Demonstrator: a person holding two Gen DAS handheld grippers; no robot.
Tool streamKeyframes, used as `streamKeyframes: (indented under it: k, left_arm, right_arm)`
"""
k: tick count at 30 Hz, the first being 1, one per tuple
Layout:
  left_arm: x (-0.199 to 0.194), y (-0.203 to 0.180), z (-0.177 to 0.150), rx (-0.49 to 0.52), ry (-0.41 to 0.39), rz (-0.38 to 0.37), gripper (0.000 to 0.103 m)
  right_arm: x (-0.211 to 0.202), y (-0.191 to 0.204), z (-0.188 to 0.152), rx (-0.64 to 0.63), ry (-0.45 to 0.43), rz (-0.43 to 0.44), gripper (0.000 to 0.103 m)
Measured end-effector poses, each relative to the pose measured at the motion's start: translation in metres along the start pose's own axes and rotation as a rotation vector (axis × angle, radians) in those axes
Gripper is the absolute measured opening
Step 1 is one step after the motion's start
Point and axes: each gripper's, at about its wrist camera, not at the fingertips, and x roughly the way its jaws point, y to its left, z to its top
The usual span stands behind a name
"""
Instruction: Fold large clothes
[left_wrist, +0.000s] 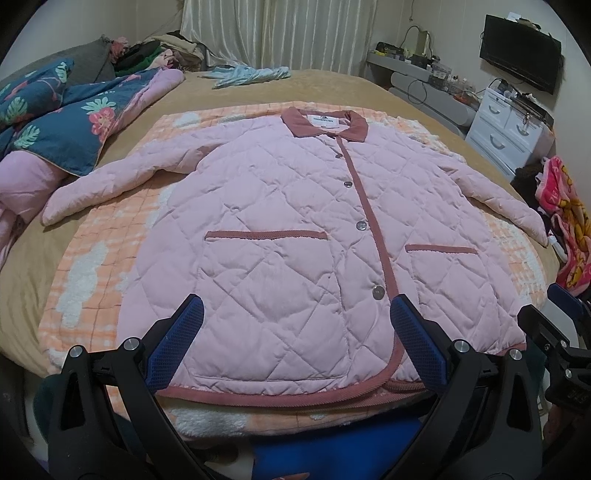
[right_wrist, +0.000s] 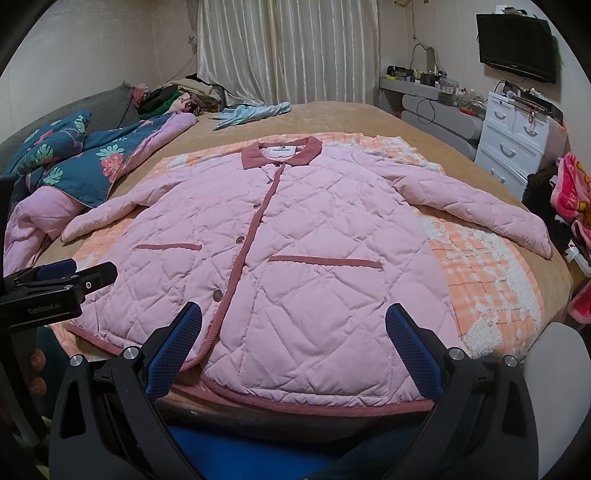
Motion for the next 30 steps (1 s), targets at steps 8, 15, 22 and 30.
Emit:
streamKeyframes:
  k: [8, 15, 22, 30]
  left_arm:
    - [0.008, 0.006, 0.004, -0.012, -0.004, -0.014, 0.095]
    - [0.016, 0.008, 0.013, -0.013, 0.009, 0.001, 0.095]
    - [0.024, 0.008, 0.028, -0.011, 0.026, -0.016, 0.095]
    - [0.032, 0.007, 0.05, -0.008, 0.027, -0.02, 0.095]
  right_arm:
    - [0.007, -0.001, 0.004, -0.006, 0.014, 0.013, 0.099]
    - [0.015, 0.005, 0.016, -0.021, 0.014, 0.051, 0.099]
    - [0.028, 0.003, 0.039, -0.003, 0.021, 0.081, 0.099]
    - [0.042, -0.006, 0.064, 0.012, 0.007, 0.067, 0.099]
